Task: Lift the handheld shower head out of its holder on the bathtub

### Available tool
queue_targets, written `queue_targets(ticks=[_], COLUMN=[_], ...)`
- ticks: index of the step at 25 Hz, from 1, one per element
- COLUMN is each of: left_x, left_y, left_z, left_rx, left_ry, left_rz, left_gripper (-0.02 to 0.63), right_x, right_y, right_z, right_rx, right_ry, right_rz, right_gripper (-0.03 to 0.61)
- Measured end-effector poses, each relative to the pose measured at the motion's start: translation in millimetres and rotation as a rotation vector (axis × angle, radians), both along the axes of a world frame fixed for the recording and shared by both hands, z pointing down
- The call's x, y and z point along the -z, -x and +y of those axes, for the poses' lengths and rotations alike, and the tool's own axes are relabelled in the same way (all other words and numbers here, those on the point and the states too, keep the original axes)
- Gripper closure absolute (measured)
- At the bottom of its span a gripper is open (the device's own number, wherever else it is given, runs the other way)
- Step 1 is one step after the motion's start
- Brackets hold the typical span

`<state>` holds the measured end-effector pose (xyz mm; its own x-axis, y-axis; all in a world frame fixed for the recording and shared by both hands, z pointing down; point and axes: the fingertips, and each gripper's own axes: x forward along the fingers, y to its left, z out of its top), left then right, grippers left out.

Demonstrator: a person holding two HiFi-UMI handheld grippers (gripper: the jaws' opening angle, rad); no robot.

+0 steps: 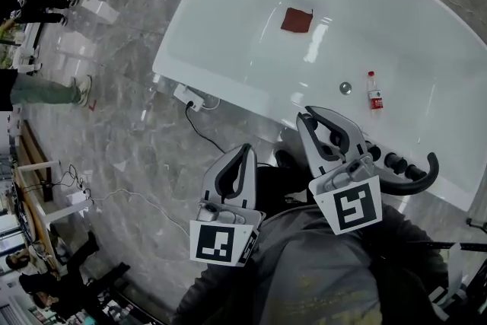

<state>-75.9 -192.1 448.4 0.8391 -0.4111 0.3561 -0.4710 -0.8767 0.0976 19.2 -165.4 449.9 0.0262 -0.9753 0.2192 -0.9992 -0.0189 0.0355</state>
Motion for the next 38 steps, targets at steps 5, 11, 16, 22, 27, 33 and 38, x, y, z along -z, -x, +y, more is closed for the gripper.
queue_targets(ticks=[5, 11, 16, 22, 27, 33, 38], left_x=[-61.4, -99.4, -119.7, -133.4, -134.2, -126.4, -116.8], left_y=[-7.0, -5.6, -7.3, -11.4, -11.0, -7.6, -2.0], left_z=[-2.9, -18.3, -24.2, -26.1, -21.7, -18.7, -18.6], left_rx=[0.012, 0.021, 0.013, -0.007, -0.018, -0.021, -0.018], left_ry=[0.001, -0.003, 0.008, 0.010, 0.014, 0.021, 0.025], left_rz=[0.005, -0.013, -0.033, -0.050, -0.064, -0.062, -0.054], left_gripper=[0.612, 0.612, 0.612, 0.612, 0.612, 0.612, 0.612], right_x=[-63.7, -101.6, -127.1, -151.1, -156.4, -158.3, -158.7], right_y=[-1.7, -4.1, -3.2, 3.3, -0.3, 0.0, 1.2], right_z=[-10.5, -16.0, -18.1, -11.5, -10.1, -12.4, -12.2], right_rx=[0.021, -0.014, -0.020, -0.028, -0.066, -0.061, -0.069], right_ry=[0.014, 0.010, 0.022, 0.025, 0.025, 0.067, 0.106], right_rz=[0.015, 0.026, 0.012, -0.010, 0.012, 0.024, 0.026], right_gripper=[0.480, 0.446, 0.446, 0.445, 0.477, 0.480, 0.480])
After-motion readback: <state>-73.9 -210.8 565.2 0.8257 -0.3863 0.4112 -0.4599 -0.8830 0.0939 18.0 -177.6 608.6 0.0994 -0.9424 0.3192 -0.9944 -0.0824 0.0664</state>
